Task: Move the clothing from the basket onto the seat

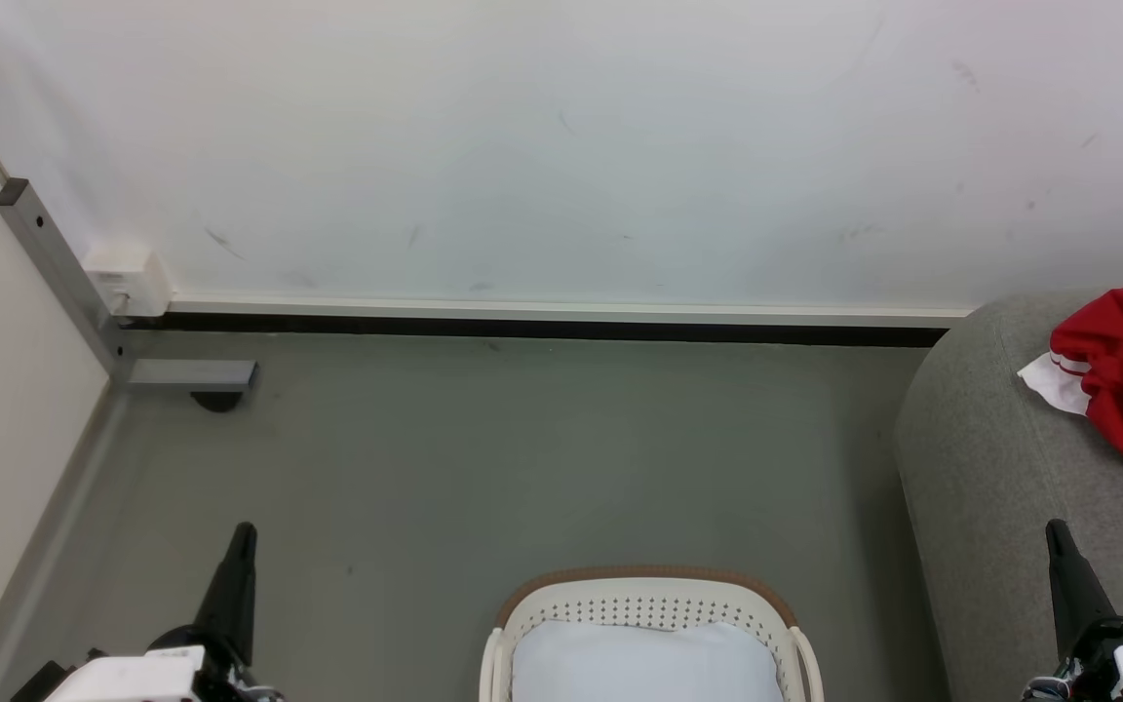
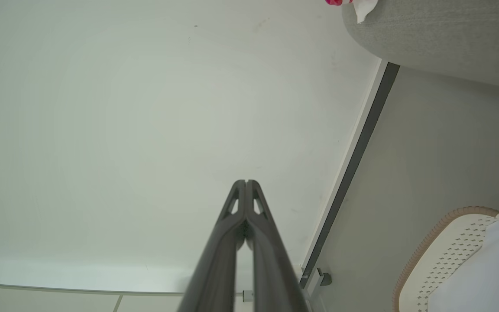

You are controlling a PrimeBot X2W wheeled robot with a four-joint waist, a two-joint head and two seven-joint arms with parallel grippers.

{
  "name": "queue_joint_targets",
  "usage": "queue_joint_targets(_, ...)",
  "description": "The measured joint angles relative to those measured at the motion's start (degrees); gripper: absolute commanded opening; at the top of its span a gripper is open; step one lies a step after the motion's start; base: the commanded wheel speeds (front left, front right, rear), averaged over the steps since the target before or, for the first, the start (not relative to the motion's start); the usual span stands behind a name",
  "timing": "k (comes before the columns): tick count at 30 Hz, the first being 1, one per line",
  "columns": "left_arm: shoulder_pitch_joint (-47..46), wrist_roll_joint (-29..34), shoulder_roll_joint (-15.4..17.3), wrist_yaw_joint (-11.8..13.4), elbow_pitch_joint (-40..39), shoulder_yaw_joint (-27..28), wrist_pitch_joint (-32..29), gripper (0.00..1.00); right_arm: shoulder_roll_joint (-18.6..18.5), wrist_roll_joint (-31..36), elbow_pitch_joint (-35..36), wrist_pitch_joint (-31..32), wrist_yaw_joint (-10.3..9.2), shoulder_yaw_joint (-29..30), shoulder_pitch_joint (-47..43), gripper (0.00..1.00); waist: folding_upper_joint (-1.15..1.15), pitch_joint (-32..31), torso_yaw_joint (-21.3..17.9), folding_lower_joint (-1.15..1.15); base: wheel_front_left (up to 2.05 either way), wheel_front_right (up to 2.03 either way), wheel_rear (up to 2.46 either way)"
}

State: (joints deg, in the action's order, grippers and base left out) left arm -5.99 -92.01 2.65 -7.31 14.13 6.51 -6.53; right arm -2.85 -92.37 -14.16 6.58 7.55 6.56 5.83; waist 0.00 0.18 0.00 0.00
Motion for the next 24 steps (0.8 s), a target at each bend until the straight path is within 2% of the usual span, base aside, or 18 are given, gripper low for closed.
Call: queue_joint_targets(24, 0.0, 0.0, 0.0, 0.0, 0.0, 0.0, 0.0, 0.0, 0.0, 0.0, 0.0, 0.0, 0.0, 0.0, 0.0, 0.0, 0.0, 0.0, 0.0, 0.0, 0.0, 0.0, 0.0)
